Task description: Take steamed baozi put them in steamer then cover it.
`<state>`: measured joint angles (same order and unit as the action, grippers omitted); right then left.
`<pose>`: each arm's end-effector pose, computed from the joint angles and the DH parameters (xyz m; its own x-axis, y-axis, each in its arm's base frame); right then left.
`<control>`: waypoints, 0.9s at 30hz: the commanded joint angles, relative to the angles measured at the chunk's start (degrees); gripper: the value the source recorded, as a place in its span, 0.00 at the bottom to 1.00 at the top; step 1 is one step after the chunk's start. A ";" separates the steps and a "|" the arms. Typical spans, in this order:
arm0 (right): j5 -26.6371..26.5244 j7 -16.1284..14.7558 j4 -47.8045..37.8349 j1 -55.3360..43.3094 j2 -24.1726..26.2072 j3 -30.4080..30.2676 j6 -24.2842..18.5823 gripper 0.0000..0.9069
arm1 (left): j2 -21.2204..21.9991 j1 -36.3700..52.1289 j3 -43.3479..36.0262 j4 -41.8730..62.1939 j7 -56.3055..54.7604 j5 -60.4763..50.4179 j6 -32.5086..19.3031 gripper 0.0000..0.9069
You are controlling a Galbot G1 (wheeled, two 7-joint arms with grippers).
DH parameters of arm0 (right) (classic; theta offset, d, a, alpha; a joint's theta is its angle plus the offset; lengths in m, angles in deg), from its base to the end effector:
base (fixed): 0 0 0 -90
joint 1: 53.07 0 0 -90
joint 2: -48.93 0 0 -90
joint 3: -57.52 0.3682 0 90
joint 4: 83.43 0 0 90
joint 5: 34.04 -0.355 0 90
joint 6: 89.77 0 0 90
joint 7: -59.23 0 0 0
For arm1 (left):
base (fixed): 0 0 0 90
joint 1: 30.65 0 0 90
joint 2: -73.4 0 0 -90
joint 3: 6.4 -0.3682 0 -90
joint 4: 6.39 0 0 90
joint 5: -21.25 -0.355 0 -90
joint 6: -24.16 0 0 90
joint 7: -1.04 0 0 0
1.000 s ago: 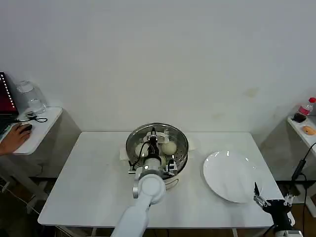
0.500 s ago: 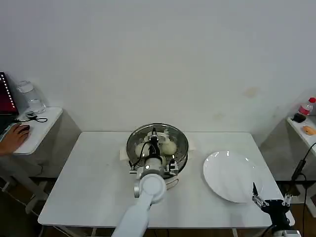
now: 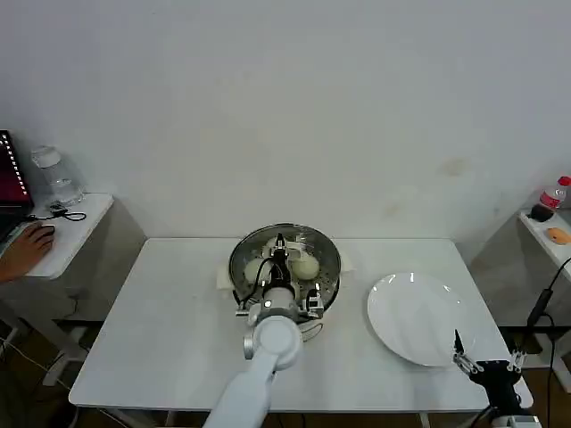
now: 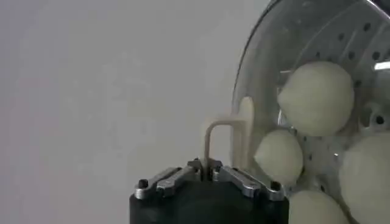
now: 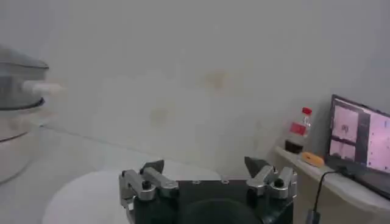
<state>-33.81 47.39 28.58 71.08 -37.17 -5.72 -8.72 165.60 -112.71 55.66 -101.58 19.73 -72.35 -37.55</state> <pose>0.1172 -0.1638 -0.3508 -0.9861 0.1596 0.0468 0.1382 0.9427 -0.3037 0.3549 -0.1784 -0.2832 -0.9969 -0.0038 0.0783 0.0782 0.0277 0.9966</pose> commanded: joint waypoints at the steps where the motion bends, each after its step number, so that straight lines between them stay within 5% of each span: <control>1: 0.19 -0.07 -0.04 -0.07 -0.06 -0.16 -0.04 1.00 | 0.19 0.05 -0.04 0.12 0.09 0.74 0.04 0.02; 2: 0.19 -0.07 -0.01 -0.07 -0.10 -0.24 -0.03 1.00 | 0.18 0.05 0.04 0.21 -0.07 0.74 -0.02 0.37; 3: 0.20 -0.07 0.01 -0.05 -0.10 -0.28 -0.02 1.00 | 0.16 0.03 0.06 0.18 -0.01 0.83 -0.07 1.00; 27: 0.44 -0.09 0.20 0.22 0.01 -0.16 0.05 1.00 | -2.25 -4.27 -0.64 -10.52 1.26 1.66 -1.20 1.00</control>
<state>-33.39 47.27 28.70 71.28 -37.17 -5.95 -8.70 164.52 -115.37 55.20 -106.90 20.51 -71.10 -38.61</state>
